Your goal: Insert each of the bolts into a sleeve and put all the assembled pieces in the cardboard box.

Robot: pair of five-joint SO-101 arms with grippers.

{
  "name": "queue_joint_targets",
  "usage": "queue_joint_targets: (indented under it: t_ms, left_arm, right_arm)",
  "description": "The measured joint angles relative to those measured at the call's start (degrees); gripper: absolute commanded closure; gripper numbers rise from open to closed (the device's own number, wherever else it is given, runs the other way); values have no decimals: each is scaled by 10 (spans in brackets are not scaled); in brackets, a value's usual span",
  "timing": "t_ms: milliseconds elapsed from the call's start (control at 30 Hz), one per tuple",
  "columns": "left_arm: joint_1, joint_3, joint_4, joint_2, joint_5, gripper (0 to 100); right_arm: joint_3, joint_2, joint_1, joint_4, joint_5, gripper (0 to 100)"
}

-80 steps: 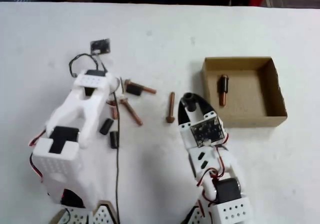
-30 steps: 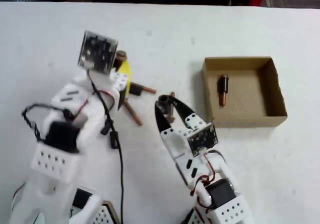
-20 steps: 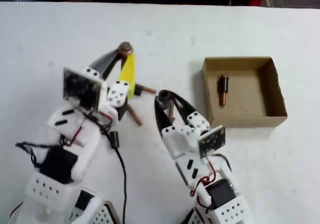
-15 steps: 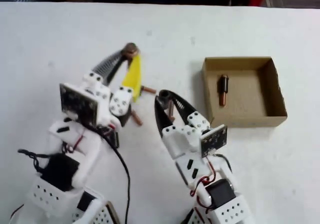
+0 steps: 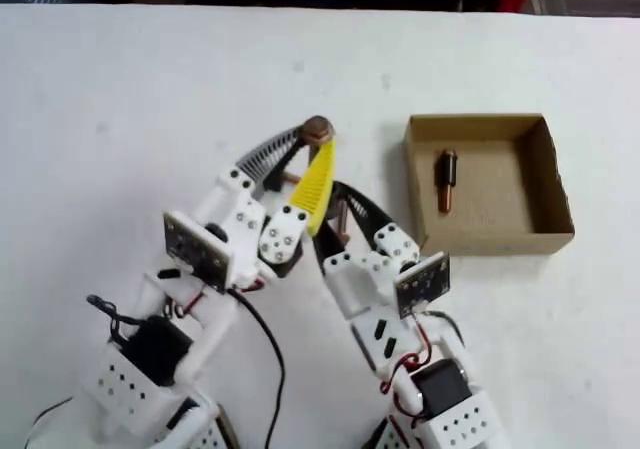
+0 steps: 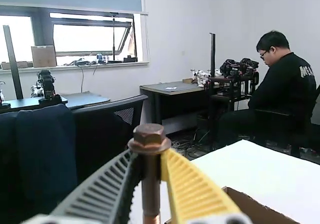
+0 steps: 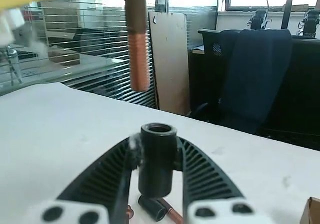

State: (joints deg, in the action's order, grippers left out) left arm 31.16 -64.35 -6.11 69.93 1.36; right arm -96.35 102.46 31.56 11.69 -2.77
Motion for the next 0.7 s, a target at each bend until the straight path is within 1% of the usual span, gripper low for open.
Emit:
queue_joint_targets:
  t_ms: [267,400,567,700]
  left_arm:
    - [0,-25,2,0,0,978]
    - [1,-25,2,0,0,978]
    - [1,-25,2,0,0,978]
    - [20,-27,2,0,-5,978]
  right_arm:
    - [0,0,0,0,-13,981]
    - [0,0,7,0,-47,981]
    - [0,0,23,0,-62,981]
    - [0,0,22,0,-62,981]
